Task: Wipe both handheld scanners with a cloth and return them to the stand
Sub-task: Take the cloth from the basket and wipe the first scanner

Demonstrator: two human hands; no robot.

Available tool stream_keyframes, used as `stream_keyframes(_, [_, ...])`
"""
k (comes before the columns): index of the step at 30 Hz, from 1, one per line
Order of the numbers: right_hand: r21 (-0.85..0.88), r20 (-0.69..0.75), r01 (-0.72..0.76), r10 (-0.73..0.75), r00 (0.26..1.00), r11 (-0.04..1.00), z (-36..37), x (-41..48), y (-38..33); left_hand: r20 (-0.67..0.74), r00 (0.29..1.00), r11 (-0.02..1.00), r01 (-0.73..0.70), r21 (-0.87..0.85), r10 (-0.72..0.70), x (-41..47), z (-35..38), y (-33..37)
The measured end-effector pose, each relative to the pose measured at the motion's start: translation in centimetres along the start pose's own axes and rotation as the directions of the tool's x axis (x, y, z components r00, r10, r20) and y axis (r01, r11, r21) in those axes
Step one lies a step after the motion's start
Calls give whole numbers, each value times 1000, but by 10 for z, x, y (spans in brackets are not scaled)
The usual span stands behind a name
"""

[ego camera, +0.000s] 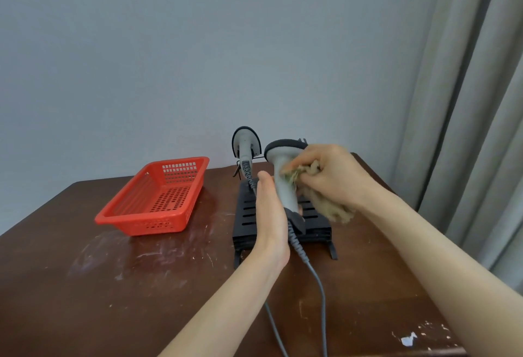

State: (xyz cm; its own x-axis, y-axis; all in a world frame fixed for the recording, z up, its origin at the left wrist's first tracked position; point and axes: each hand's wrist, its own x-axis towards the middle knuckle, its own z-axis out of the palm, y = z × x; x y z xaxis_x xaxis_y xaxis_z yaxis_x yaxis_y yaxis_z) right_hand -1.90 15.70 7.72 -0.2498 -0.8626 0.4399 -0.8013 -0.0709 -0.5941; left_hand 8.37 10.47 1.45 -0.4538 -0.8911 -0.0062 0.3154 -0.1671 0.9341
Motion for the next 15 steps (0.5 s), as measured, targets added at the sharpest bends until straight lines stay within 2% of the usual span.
stream_keyframes(2, [-76,-138,-46,35,990,996,1,10,1,3,1000,999,8,37,-9,-3,6,3])
stream_keyframes(4, [-103,-144,-38,23,989,994,5,12,1,-6,1000,1000,10,29,-10,-2,7,2])
stream_keyframes(7, [-68,80,75,-69,994,995,6,-1,-5,24,999,999,-27,-21,27,1,6,4])
stream_keyframes(9, [-68,260,76,-56,964,995,1,-6,-10,22,999,999,-50,-6,50,4,4,3])
stream_keyframes(10, [-89,297,65,-36,954,994,-2,-6,-12,12,998,998,-63,19,63,3,4,3])
stream_keyframes(12, [-161,221,46,-10,975,986,-4,1,-12,23,997,995,-79,61,78,0,6,3])
stream_keyframes(15, [-204,-33,-35,28,999,978,-2,13,-8,33,996,990,-89,112,86,-2,10,4])
